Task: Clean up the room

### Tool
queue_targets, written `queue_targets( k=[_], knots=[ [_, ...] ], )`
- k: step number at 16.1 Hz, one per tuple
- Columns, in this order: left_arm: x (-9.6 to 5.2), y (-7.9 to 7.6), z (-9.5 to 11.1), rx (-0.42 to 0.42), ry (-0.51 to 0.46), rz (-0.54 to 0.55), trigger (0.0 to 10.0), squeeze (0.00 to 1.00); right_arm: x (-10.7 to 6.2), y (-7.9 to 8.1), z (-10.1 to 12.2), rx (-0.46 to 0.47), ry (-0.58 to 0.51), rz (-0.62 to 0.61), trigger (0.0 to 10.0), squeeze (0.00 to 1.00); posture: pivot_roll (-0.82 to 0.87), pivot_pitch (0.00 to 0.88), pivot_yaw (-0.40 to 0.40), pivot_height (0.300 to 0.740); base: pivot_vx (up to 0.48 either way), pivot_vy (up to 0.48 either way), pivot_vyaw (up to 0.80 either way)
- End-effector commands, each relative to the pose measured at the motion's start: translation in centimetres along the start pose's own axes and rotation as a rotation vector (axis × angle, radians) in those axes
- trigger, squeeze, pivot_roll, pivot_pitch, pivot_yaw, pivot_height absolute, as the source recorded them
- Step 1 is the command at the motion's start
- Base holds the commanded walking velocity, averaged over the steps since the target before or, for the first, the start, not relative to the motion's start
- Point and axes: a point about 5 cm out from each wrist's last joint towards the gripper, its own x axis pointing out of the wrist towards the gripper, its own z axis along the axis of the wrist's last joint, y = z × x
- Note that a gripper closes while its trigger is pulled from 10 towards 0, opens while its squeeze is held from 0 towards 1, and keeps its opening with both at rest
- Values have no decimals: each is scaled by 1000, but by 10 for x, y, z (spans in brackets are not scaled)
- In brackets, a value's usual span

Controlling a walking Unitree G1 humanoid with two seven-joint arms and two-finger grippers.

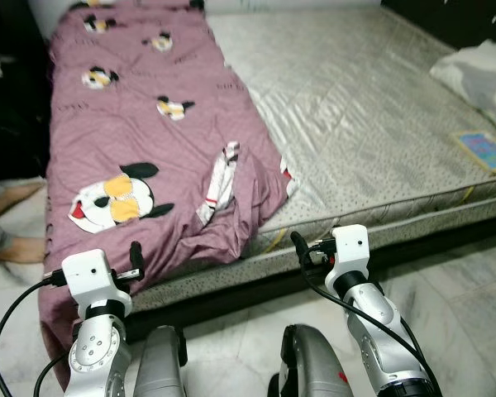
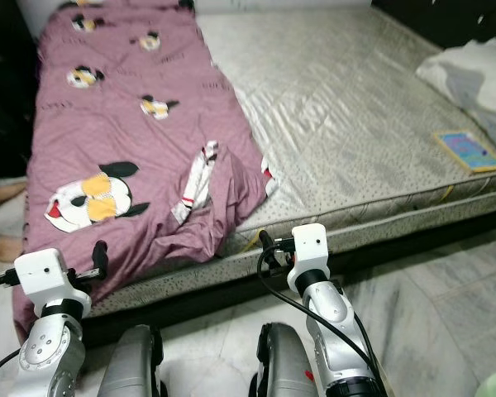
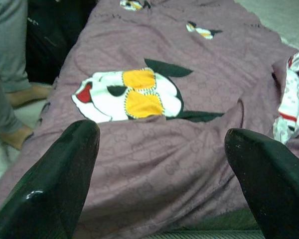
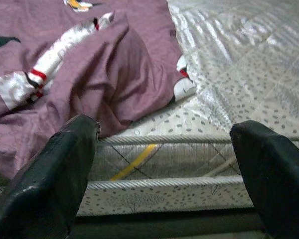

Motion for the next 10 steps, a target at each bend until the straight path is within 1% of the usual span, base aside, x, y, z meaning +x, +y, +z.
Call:
queue_targets(
  k=[1, 3, 5, 6, 10],
  knots=[
    [-1, 2, 2, 1, -9, 16, 10000, 0, -1, -1, 2, 2, -6, 0, 10000, 0, 43, 138, -54, 580, 0, 0, 0],
    [0, 2, 4, 1, -24, 15, 10000, 0, -1, -1, 2, 3, -5, 2, 10000, 0, 43, 138, -54, 580, 0, 0, 0],
    [0, -1, 7, -9, -37, -6, 10000, 0, -1, -1, 2, 1, -5, 5, 10000, 0, 34, 142, -59, 580, 0, 0, 0],
    [0, -3, 7, -19, -42, -22, 10000, 0, 0, -1, 2, 0, -5, 5, 10000, 0, 33, 140, -57, 580, 270, 0, 0],
    [1, -4, 8, -22, -43, -29, 10000, 0, 0, 0, 2, -2, -7, 10, 10000, 0, 34, 137, -56, 580, 295, 0, 0]
  ],
)
